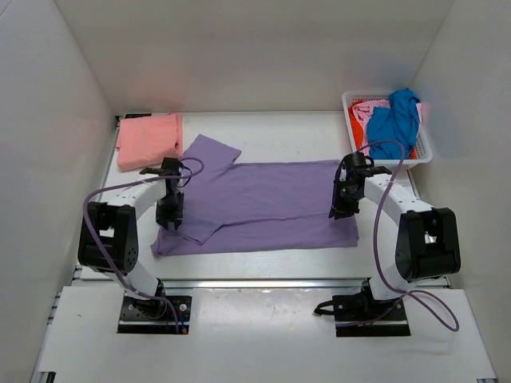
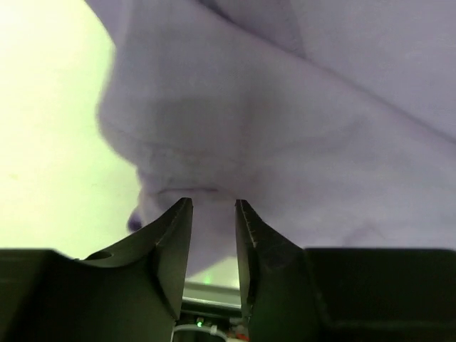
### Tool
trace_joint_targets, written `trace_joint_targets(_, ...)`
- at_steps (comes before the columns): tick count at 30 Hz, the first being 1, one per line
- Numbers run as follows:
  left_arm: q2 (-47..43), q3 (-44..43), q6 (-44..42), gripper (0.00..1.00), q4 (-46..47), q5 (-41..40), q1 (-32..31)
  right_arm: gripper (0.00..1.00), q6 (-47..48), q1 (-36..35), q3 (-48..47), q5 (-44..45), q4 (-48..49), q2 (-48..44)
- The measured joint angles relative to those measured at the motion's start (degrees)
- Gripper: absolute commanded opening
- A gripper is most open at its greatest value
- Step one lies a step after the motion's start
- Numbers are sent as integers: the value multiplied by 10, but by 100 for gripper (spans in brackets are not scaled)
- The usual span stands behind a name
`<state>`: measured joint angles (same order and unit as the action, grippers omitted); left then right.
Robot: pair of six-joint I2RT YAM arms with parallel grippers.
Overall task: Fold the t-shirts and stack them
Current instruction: Fold the flattened tshirt in 1/3 of the way, then grap the side of the flattened tshirt furthest away from the robot with both arms
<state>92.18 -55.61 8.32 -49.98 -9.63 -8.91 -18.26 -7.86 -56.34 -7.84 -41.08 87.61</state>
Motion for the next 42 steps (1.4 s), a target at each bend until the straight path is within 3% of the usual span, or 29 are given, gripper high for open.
trace_joint_targets(5,-16,-137,-4,45,-34,64,14,21,0,-12,-6,12,-4,0)
trace_joint_targets(6,-15,-169,-5,46,-28,75,15,25,0,-16,-10,16,-5,0)
trace_joint_targets(7,-10,-206,-6,47,-21,85,14,35,0,-21,-15,17,-3,-1)
trace_joint_targets(10,28,-296,-8,47,10,101,12,43,3,-31,-20,16,16,-9)
trace_joint_targets(14,148,-415,-8,48,39,116,12,48,6,-38,-19,11,50,-41)
trace_joint_targets(17,259,-505,-8,58,44,119,12,54,6,-38,-18,11,81,-64)
trace_joint_targets(22,439,-678,-4,59,25,110,8,62,1,-38,-4,18,133,-85)
trace_joint_targets(27,550,-810,5,60,-11,105,10,66,0,-45,0,27,152,-78)
trace_joint_targets(42,570,-825,12,67,-9,93,32,65,-3,-70,-2,33,168,-18)
